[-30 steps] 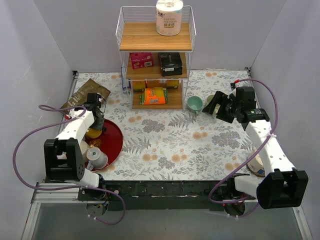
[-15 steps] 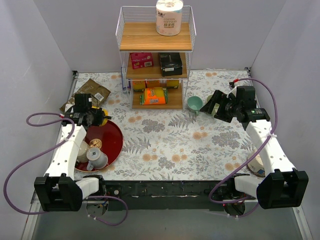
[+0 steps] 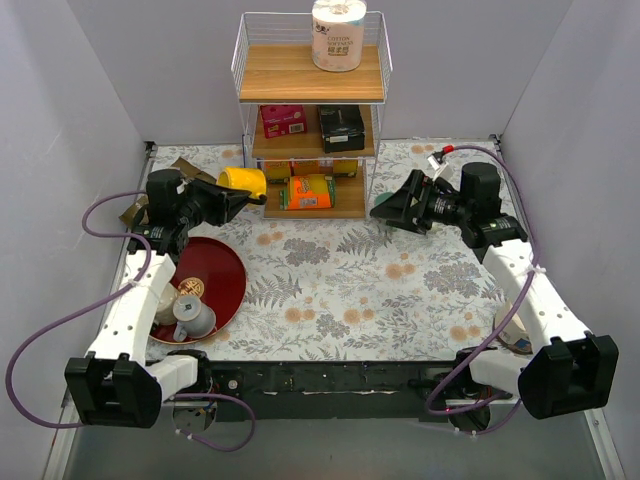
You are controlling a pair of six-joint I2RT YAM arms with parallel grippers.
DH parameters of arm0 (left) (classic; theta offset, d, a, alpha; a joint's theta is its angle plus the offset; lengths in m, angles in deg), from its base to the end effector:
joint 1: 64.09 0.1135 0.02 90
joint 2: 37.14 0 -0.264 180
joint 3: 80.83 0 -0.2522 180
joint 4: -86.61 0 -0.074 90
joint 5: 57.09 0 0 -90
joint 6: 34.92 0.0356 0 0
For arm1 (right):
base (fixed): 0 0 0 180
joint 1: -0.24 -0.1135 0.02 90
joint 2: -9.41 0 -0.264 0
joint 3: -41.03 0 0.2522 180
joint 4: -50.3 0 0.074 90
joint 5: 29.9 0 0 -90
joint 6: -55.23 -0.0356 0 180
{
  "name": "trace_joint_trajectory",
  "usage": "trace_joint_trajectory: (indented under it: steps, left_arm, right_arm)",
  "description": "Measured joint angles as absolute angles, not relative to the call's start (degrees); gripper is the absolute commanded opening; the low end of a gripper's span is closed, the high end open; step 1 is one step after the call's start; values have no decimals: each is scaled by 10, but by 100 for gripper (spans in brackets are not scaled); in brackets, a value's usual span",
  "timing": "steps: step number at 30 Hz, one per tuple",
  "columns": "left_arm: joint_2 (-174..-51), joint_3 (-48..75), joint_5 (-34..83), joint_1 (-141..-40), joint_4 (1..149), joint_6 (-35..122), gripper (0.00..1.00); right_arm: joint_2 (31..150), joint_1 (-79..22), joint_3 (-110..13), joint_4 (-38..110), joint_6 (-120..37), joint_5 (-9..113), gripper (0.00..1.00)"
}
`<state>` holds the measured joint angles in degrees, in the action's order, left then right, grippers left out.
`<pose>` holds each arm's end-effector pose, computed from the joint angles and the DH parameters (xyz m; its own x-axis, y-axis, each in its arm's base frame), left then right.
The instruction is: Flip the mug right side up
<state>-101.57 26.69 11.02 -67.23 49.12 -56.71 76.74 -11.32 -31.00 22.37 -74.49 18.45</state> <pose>0.2479 -0.0269 0.3344 -0.1660 -0.8538 0.4934 -0.5949 -0.3123 -0.7406 0.2520 0.0757 0.3381 -0.7753 0.3288 -0.5393 -0.3284 0.5195 0.7888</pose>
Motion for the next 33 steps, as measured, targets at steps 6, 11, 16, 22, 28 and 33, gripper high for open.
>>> trace_joint_trajectory:
  steps: [6, 11, 16, 22, 28, 33]
  left_arm:
    - [-1010, 253, 69, -711, 523, -582, 0]
    - [-983, 253, 70, -771, 524, -591, 0]
    - [-971, 257, 58, -833, 565, -594, 0]
    - [-972, 290, 54, -886, 675, -595, 0]
    - [-992, 315, 57, -932, 784, -596, 0]
    - [-1012, 319, 65, -960, 843, -597, 0]
  right_arm:
    - [762, -170, -275, 322, -853, 157, 97]
    - [760, -217, -254, 387, -941, 158, 97]
    - [770, -267, -255, 455, -997, 174, 97]
    - [790, -317, -254, 538, -1058, 192, 96]
    - [791, -325, -254, 617, -1096, 219, 94]
    - [791, -324, -252, 639, -1110, 244, 77]
